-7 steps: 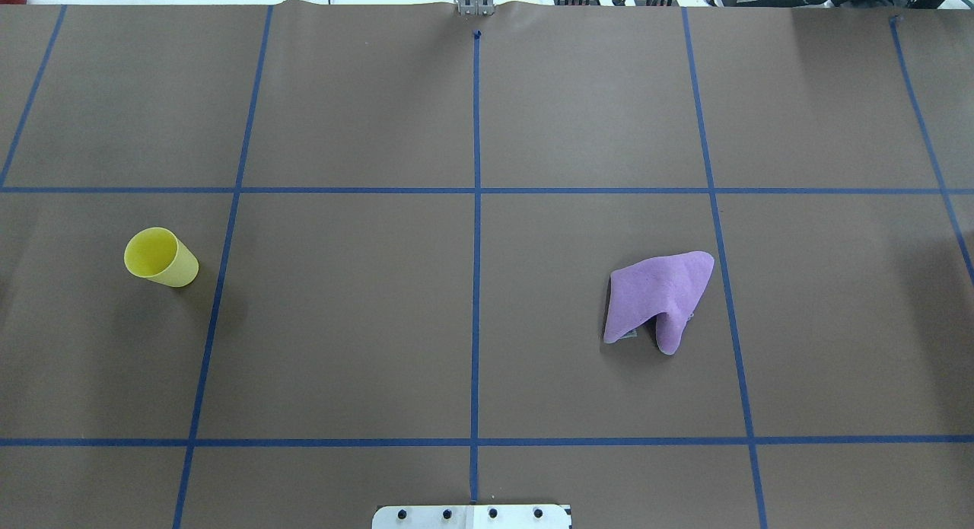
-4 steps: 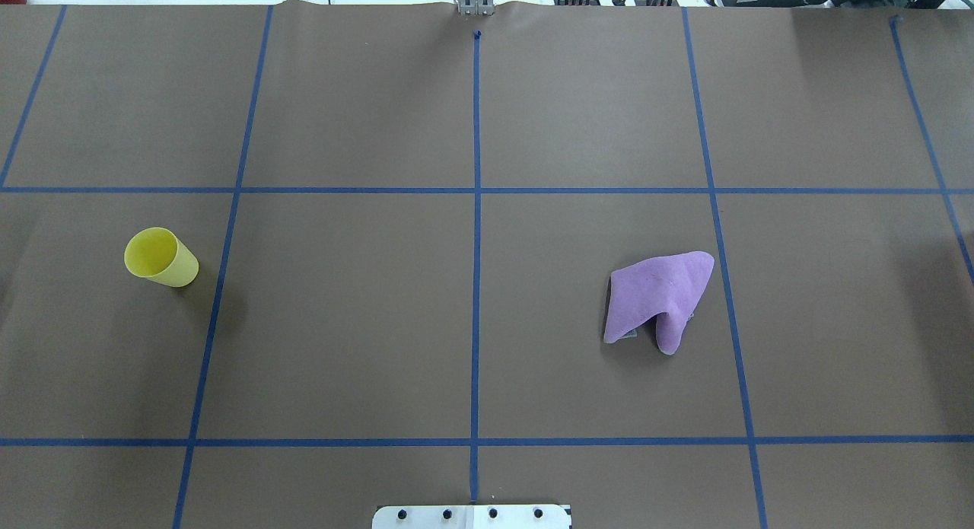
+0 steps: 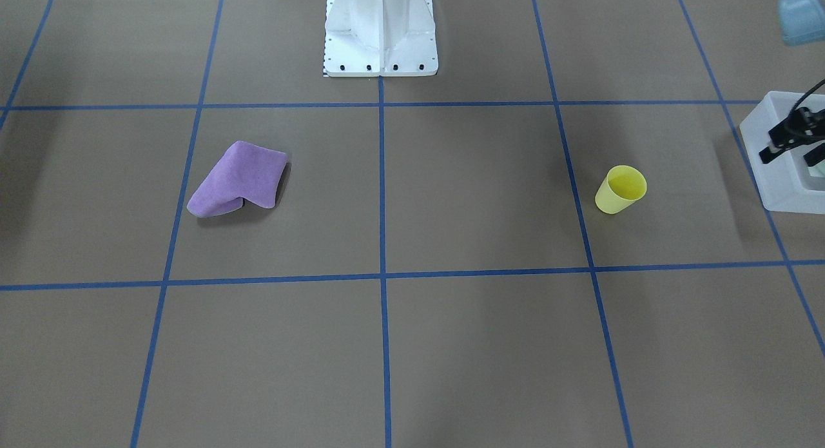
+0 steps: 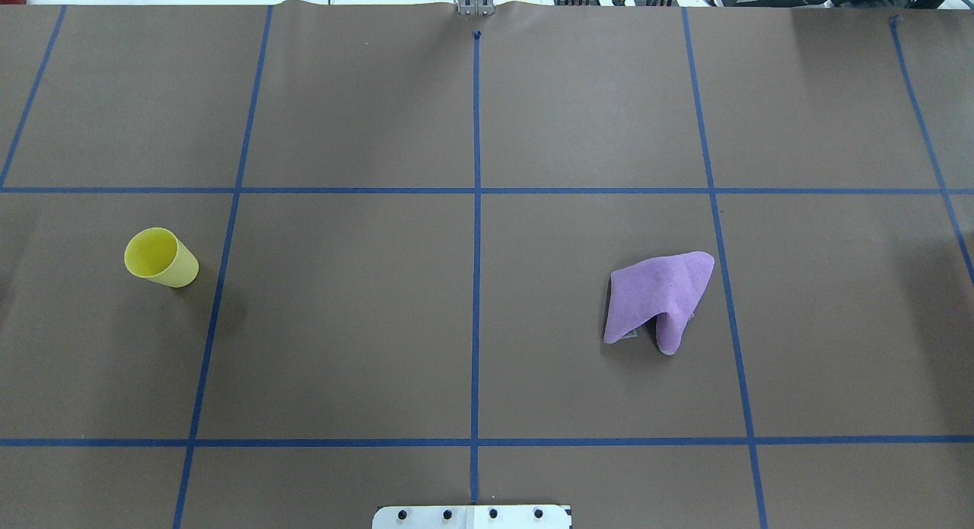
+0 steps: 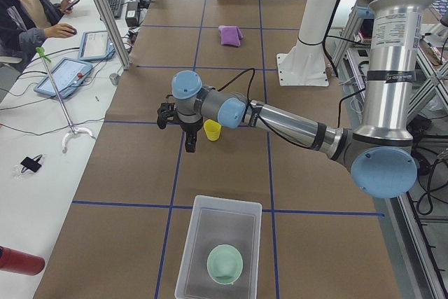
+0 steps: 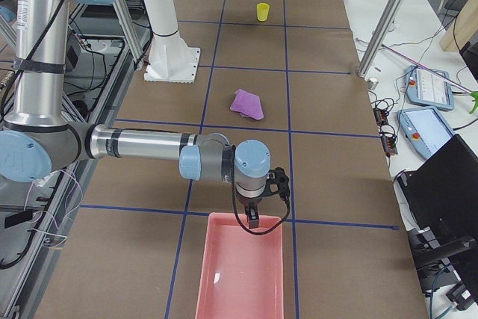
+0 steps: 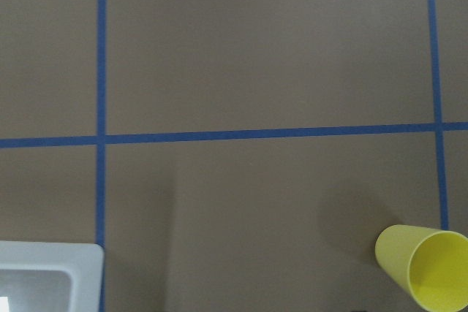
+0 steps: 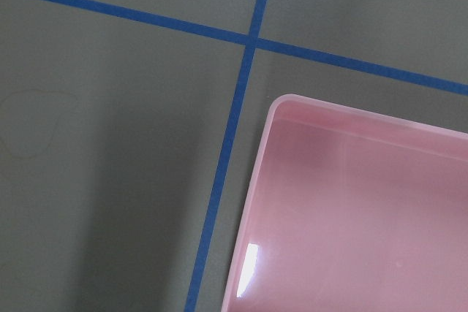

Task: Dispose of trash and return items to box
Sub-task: 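Grasp the yellow cup rim with the left gripper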

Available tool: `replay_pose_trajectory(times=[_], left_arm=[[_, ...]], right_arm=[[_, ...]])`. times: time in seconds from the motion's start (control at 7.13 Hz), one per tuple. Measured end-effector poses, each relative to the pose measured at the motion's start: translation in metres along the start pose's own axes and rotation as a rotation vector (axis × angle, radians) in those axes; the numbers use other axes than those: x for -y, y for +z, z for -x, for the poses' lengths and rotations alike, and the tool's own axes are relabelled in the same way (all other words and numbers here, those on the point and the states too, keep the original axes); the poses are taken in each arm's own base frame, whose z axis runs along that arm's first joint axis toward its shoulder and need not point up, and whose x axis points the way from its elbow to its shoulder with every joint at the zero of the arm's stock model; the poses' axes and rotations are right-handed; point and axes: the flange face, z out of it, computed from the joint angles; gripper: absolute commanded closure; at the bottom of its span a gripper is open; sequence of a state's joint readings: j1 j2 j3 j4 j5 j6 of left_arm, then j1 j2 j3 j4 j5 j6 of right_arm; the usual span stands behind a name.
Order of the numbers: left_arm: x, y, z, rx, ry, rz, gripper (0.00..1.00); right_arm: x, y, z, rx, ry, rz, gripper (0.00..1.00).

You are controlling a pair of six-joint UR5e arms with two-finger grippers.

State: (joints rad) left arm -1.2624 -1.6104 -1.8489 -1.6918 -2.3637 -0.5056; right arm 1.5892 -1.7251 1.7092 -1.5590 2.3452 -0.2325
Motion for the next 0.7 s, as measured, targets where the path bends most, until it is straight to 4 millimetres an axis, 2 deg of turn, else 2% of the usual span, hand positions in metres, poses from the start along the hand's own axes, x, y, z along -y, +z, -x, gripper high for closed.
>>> replay_pose_trajectory(times=[0.14, 0.28, 0.42, 0.7], left_arm=[[-0.003, 0.036, -0.043, -0.002, -0.01, 0.009, 0.13], [-0.006, 0.064, -0.072, -0.01, -0.011, 0.02, 0.13], [-0.008, 0.087, -0.085, -0.012, 0.0, 0.027, 0.13], [-0.012, 0.11, -0.088, -0.02, 0.022, 0.027, 0.14]], right_arm=[[0.0, -0.001, 0.001, 0.0, -0.001, -0.001, 0.0], [0.001, -0.001, 0.001, -0.001, -0.002, -0.002, 0.0], [0.001, -0.001, 0.001, -0.001, -0.002, -0.002, 0.0], [0.0, -0.001, 0.001, -0.001, -0.001, -0.001, 0.0]])
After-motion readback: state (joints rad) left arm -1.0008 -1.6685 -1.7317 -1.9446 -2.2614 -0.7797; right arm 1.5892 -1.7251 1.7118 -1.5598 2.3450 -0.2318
